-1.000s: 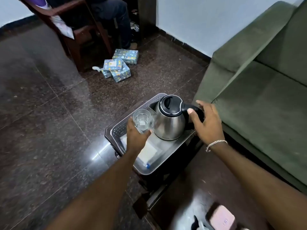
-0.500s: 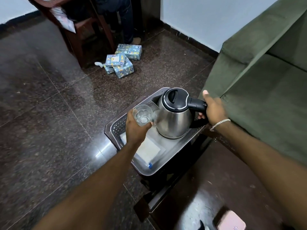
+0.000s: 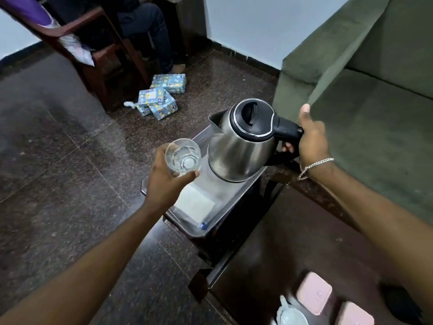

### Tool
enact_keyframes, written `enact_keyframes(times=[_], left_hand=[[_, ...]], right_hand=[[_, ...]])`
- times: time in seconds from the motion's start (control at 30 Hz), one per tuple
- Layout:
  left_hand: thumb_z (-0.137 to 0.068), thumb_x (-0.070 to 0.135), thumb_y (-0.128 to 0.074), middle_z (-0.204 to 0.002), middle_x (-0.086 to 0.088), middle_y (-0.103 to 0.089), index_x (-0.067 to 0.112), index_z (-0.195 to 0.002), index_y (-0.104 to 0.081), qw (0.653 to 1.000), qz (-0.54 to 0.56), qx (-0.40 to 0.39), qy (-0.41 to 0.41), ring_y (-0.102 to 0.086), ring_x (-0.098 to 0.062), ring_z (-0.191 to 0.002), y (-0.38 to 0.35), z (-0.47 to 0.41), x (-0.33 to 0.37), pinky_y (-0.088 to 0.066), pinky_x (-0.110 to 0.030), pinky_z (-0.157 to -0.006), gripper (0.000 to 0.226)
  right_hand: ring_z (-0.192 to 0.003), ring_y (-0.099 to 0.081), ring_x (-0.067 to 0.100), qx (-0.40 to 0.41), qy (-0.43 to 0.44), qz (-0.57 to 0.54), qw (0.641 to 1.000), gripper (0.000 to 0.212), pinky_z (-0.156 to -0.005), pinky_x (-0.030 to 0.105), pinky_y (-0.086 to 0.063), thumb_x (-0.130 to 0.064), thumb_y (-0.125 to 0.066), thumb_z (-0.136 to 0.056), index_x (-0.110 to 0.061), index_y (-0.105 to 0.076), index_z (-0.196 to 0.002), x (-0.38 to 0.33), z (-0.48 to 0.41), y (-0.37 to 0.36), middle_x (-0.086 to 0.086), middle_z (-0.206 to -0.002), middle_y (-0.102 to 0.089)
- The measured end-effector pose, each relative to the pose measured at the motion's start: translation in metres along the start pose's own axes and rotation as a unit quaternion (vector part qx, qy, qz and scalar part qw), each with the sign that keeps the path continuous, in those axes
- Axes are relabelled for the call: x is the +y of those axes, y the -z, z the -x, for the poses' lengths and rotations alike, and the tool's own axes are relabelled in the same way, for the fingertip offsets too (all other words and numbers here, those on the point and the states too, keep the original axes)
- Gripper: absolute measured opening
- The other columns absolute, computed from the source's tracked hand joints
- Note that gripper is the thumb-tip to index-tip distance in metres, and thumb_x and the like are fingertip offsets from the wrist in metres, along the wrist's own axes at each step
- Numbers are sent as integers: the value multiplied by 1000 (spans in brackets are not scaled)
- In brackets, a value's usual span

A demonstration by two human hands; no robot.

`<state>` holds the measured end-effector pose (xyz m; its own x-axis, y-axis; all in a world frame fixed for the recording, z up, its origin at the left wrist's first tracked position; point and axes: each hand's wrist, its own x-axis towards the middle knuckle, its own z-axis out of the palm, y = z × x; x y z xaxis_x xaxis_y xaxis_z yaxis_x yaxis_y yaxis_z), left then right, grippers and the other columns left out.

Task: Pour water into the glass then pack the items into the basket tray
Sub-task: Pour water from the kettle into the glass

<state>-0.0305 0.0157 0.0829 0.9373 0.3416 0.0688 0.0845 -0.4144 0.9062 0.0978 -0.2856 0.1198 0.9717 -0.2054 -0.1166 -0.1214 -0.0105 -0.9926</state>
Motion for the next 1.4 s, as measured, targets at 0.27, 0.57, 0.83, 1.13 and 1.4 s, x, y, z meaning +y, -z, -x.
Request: enact_keyframes(times=[0.27, 0.57, 0.83, 1.13, 1.4], left_hand=[[-65, 32, -95, -124, 17, -61, 32, -132, -47, 990, -13, -130, -61, -59, 5, -115, -76, 34, 72, -53, -14, -81, 82], [-60, 18, -91, -115, 9, -69, 32, -120, -54, 954, 6, -290, -79, -67, -5, -106, -255, 129, 67, -52, -26, -90, 73], [-59, 15, -89, -118, 5, -63, 34, -124, -45, 924, -24, -379, -54, -64, -15, -107, -358, 205, 39, -55, -44, -94, 81], [-62, 10, -89, -118, 2, -66, 30, -129, -44, 918, -59, -391, -37, -65, -23, -108, -382, 230, 18, -56, -47, -93, 83], [-61, 10, -90, -116, 5, -67, 34, -124, -48, 917, -52, -395, -24, -66, -20, -107, -382, 232, 12, -56, -46, -93, 79]], right_hand=[[-38, -48, 27, 12, 99, 48, 994, 80, -45, 28, -40, -71, -46, -91, -6, -53, -45, -70, 6, 152, 12, -39, -51], [-37, -55, 22, 75, 76, 260, 960, 91, -46, 24, -41, -70, -37, -95, 10, -51, -54, -57, 41, 340, 17, -42, -55], [-37, -52, 17, 45, 78, 409, 908, 89, -52, 27, -40, -64, -32, -101, 9, -54, -54, -13, 65, 424, 23, -47, -58], [-43, -27, 21, -3, 115, 553, 826, 78, -45, 33, -27, -62, -33, -100, -8, -32, -45, 18, 72, 436, 5, -42, -24], [-50, -48, 35, -60, 136, 643, 751, 75, -53, 34, -33, -63, -25, -101, -21, -45, -43, 22, 82, 414, 6, -43, -41]])
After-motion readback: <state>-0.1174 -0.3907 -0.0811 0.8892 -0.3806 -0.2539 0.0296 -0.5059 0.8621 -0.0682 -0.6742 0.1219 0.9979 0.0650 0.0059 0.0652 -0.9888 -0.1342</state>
